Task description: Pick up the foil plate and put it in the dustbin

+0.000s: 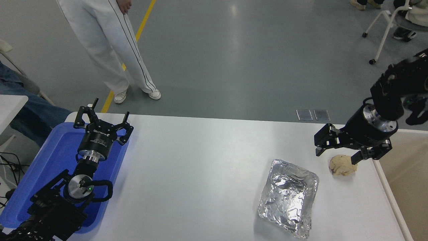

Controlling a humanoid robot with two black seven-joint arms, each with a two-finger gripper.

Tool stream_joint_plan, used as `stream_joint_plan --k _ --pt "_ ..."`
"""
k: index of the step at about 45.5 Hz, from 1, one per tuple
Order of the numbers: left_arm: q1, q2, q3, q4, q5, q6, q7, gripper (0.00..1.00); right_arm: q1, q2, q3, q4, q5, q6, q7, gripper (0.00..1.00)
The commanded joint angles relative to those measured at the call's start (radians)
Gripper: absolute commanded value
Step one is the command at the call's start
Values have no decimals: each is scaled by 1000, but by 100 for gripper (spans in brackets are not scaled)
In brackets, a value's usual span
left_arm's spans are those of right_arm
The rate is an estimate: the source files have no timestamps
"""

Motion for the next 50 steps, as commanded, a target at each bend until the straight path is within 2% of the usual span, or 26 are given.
stream_joint_plan --k 1,13,34,41,50 --pt "0 0 0 0 0 0 0 100 -143 -9 51 -1 3 -209 0 100" --pt "0 0 0 0 0 0 0 100 -309 35 135 -9 -18 -221 0 100" --pt "0 0 0 0 -2 0 -1 100 -473 97 172 -107 -17 -347 -1 99" --pt "0 0 0 0 -2 0 -1 100 -503 105 175 -127 -3 -350 -4 94" --pt "0 0 0 0 -2 0 -1 100 -530 105 186 -158 -1 -350 -11 93"
